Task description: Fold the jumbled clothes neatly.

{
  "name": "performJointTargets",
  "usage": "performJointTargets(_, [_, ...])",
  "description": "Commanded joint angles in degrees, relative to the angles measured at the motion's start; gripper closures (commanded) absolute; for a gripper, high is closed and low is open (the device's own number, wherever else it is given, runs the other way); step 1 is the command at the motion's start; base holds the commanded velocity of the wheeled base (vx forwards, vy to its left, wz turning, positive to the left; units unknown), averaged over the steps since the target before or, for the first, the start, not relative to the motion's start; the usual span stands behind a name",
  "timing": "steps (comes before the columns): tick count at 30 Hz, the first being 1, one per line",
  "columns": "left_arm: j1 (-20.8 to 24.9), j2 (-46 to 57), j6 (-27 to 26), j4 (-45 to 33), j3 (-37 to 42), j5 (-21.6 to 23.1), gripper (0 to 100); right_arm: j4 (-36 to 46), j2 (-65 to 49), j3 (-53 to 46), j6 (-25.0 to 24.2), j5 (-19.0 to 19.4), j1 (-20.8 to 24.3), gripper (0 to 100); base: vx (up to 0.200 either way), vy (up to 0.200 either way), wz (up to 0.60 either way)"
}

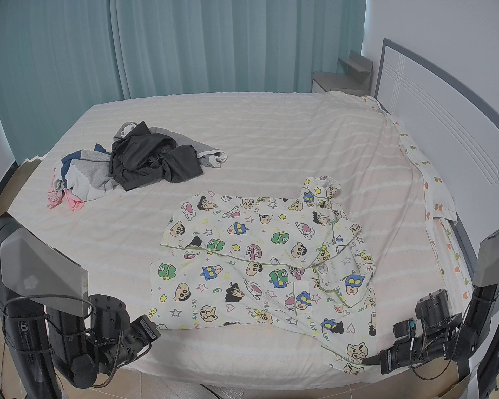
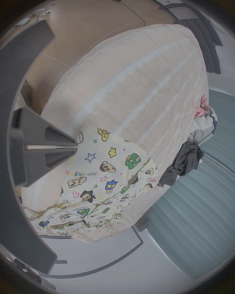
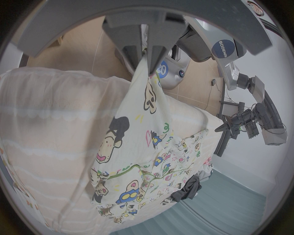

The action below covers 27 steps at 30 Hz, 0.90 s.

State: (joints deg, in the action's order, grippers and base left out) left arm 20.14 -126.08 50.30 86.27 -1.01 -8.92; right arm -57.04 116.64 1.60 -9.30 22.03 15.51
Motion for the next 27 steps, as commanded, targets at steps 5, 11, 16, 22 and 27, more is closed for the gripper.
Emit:
performJointTargets(5, [0.16, -2.42, 0.15, 0.04, 0.92, 0.13, 100, 0.0, 2.28, -0.19, -0.28, -0.32, -0.3, 0, 0.0, 0.0, 0.0])
performJointTargets(11, [0.16, -1.37, 0.15, 2.5, 0.92, 0.13, 100, -0.35, 1.13, 0.51, -0.19, -0.58, -2.15, 0, 0.0, 0.0, 0.0])
performJointTargets(16, [0.16, 0.48, 0.06, 3.73, 0.48, -0.31, 100, -0.62, -5.99, 1.22, -0.19, -0.76, -5.05, 0, 0.0, 0.0, 0.0])
performJointTargets(22, [-0.19, 2.24, 0.06, 3.73, 0.4, 0.4, 100, -0.09, -15.74, 7.37, -0.45, -1.81, -9.97, 0, 0.0, 0.0, 0.0])
performJointTargets(27, [0.08, 2.24, -0.2, 3.73, 0.48, 0.4, 100, 1.58, -18.99, 16.24, -4.5, -2.08, -10.06, 0, 0.08, 0.0, 0.0])
